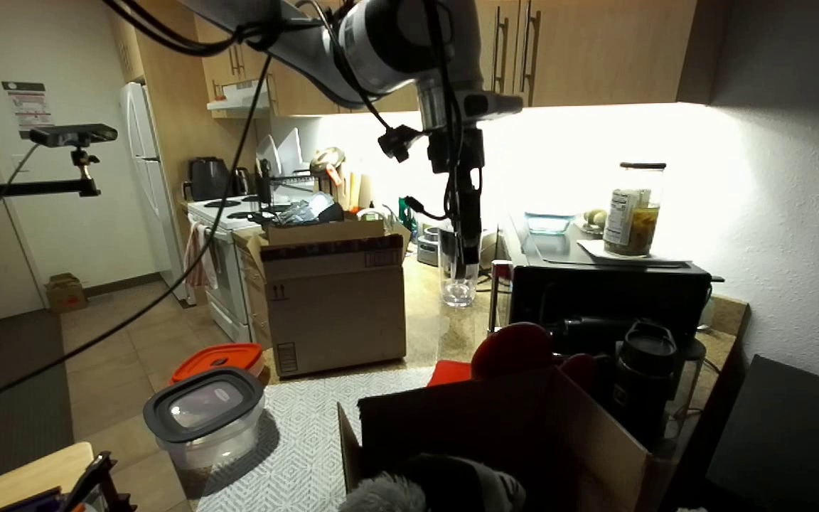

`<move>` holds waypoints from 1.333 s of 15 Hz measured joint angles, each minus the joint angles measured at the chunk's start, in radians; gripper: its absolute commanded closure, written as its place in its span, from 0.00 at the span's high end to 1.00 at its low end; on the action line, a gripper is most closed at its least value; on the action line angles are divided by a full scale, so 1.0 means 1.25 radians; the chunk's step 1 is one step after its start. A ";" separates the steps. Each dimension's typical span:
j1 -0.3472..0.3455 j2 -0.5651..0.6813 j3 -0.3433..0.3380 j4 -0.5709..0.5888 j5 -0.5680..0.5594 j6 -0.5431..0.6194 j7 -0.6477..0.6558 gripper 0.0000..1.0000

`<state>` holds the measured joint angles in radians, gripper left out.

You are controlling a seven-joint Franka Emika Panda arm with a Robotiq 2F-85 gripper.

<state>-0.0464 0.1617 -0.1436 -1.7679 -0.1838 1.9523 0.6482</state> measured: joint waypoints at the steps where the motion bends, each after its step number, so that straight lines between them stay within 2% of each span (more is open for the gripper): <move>1: 0.007 0.004 0.004 -0.020 -0.015 0.006 0.011 0.85; 3: 0.022 0.015 0.009 -0.053 -0.054 0.023 0.047 0.98; 4: 0.027 0.022 0.010 -0.065 -0.073 0.032 0.065 0.99; 9: 0.037 0.051 0.009 -0.083 -0.123 0.045 0.126 1.00; 20: 0.010 0.059 0.003 -0.080 -0.075 0.044 0.081 1.00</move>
<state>-0.0335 0.2352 -0.1395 -1.8684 -0.2777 2.0078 0.7495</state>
